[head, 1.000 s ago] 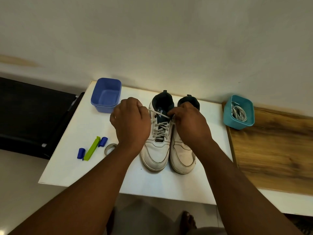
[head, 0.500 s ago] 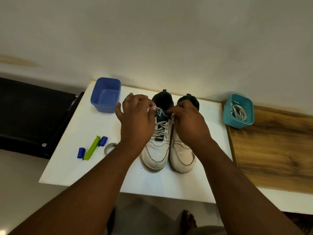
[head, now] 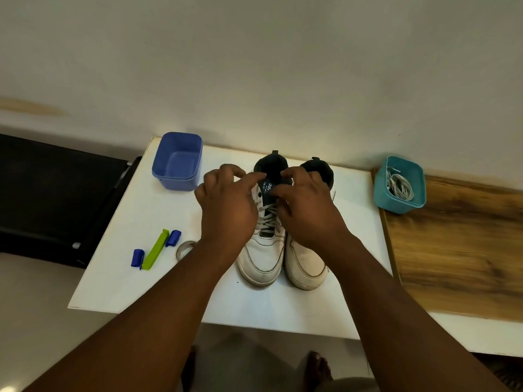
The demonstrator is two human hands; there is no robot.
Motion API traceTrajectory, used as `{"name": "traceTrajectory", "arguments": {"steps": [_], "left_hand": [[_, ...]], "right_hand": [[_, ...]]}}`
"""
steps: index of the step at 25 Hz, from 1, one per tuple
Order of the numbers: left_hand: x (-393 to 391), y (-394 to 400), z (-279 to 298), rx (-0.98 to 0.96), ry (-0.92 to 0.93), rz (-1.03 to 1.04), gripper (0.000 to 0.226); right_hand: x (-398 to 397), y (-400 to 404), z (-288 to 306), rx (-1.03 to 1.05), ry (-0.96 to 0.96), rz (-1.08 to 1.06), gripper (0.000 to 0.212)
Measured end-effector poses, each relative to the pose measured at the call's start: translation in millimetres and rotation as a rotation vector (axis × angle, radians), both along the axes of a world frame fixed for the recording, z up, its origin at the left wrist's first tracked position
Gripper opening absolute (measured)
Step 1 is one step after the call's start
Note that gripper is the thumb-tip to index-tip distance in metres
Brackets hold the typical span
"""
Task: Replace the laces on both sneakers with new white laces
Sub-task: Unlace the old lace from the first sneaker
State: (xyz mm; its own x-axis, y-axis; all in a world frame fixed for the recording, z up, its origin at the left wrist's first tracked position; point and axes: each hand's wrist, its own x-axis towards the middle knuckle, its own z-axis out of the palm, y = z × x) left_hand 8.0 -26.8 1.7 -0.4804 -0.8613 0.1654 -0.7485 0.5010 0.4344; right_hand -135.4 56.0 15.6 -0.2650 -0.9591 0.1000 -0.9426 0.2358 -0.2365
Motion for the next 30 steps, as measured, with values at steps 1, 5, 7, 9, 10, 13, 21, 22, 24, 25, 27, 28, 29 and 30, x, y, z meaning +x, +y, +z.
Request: {"name": "traceTrajectory", "arguments": {"steps": [1,5,7,9,10,13,21,22,24,25,27,28,29,30], "left_hand": [[-3.0,0.2,-2.5,0.002,-0.053,-0.061,0.054],[-3.3,-5.6,-10.3,0.053,-0.086,-0.147,0.044],[-3.3,-5.7,-9.4,0.071,-0.023,-0.132,0.036],[-5.1,-1.5,-10.1,0.09,0.02,-0.131,0.033],[-5.8,0.3,-10.6,0.103,0.031,-0.143,0.032],[-6.2,-1.6,-11.8,0.111,0.055,-0.171,0.029],[-3.7,-2.3,-10.0,0.074,0.064,-0.023,0.019],[-2.5,-2.3,-10.7,0.042,0.053,0.007,0.02],[-3.0,-1.2,-11.5,0.007,0.047,0.01,0.023],[-4.1,0.2,-12.4,0.009,0.051,-0.03,0.024],[-6.1,1.8,-16.0,0.012,0.033,-0.109,0.025],[-6.5,1.0,-17.9,0.02,0.012,-0.117,0.023],[-6.7,-0.9,-19.6,0.035,-0.005,-0.112,0.022],[-7.1,-2.3,-20.0,0.052,-0.001,-0.105,0.02]], "right_hand": [[0.5,0.1,-0.4,0.037,0.035,0.002,0.03],[-3.0,1.7,0.1,0.088,0.01,-0.045,0.024],[-2.8,1.7,-0.4,0.101,-0.029,-0.04,0.02],[-1.5,0.7,-0.9,0.088,-0.081,-0.031,0.019],[-1.5,0.3,-0.6,0.066,-0.105,-0.028,0.018],[-4.1,0.0,-0.3,-0.016,-0.171,-0.023,0.018],[-11.2,1.0,-0.5,0.009,-0.034,-0.186,0.051],[-13.5,1.7,-0.6,0.003,-0.02,-0.188,0.052],[-14.4,0.7,-0.1,-0.003,-0.02,-0.183,0.05],[-13.2,0.0,0.3,0.011,-0.033,-0.173,0.048],[-10.9,-0.2,1.0,0.043,-0.044,-0.141,0.045],[-10.6,0.4,1.5,0.05,-0.041,-0.136,0.043],[-10.5,1.1,2.1,0.049,-0.037,-0.139,0.042],[-10.9,1.7,2.5,0.045,-0.033,-0.144,0.04]]}}
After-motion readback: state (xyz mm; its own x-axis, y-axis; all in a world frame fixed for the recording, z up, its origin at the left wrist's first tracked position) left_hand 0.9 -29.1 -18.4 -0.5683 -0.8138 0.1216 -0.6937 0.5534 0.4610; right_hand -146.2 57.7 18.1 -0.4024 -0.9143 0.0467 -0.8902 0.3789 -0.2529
